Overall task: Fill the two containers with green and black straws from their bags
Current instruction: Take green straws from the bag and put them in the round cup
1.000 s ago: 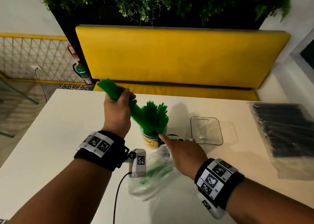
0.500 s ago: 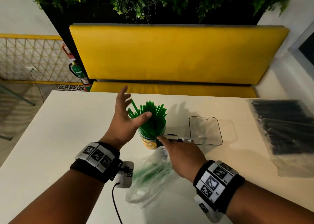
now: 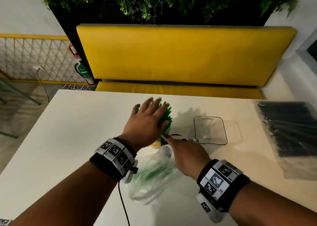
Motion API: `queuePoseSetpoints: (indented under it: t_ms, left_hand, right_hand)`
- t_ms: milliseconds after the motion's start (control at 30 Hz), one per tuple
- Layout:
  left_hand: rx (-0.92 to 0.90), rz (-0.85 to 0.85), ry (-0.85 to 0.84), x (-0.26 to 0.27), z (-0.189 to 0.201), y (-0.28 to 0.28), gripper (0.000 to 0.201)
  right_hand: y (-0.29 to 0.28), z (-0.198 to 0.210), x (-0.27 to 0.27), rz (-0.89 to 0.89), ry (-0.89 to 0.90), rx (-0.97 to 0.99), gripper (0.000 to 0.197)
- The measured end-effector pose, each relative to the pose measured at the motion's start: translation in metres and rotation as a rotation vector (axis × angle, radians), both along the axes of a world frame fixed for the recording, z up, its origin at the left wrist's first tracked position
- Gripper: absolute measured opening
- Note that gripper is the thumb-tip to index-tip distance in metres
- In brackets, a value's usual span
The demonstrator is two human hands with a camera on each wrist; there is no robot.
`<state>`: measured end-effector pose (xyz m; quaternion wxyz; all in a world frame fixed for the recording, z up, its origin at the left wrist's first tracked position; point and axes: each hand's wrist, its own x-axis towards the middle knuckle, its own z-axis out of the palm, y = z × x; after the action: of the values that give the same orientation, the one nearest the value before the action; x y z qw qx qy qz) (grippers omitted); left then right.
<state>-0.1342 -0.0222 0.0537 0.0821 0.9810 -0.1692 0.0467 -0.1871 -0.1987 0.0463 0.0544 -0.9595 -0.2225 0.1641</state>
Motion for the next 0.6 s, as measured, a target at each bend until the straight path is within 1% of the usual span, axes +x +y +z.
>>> queuePoseSetpoints:
  t_ms: [33,100,167,233,333,400,467,533,600]
  left_hand:
    - [0.026,-0.015,0.062,0.002,-0.003,0.001,0.053]
    - [-0.035,-0.009,0.083,0.007,-0.002,0.007,0.047]
    - [-0.166,0.038,0.034,0.012,0.006,0.014,0.043]
    - [-0.321,0.072,-0.021,0.011,0.015,0.018,0.039]
    - [-0.513,0.118,-0.035,-0.002,0.036,0.022,0.036]
    - [-0.554,0.095,-0.062,-0.018,0.052,0.024,0.038]
    - [-0.553,0.040,-0.130,-0.037,0.065,0.023,0.036]
    - [-0.536,-0.003,-0.227,-0.057,0.077,0.019,0.032]
    - [-0.542,-0.054,-0.372,-0.078,0.083,0.013,0.026]
  right_hand:
    - [0.000,0.001,0.000,0.001,0.003,0.002,0.080]
    - [0.000,0.001,0.000,0.008,0.003,-0.014,0.079]
    - [-0.001,-0.001,0.001,0.009,0.006,-0.032,0.079]
    - [-0.002,-0.003,0.001,-0.006,0.050,-0.020,0.082]
    - [-0.006,-0.005,-0.002,-0.031,0.121,0.029,0.090]
    - [-0.012,-0.008,-0.003,-0.073,0.154,0.068,0.095]
    - [-0.017,-0.012,-0.005,-0.116,0.180,0.130,0.096]
    - [-0.021,-0.015,-0.009,-0.133,0.190,0.188,0.093]
    - [-0.025,-0.019,-0.013,-0.163,0.212,0.241,0.085]
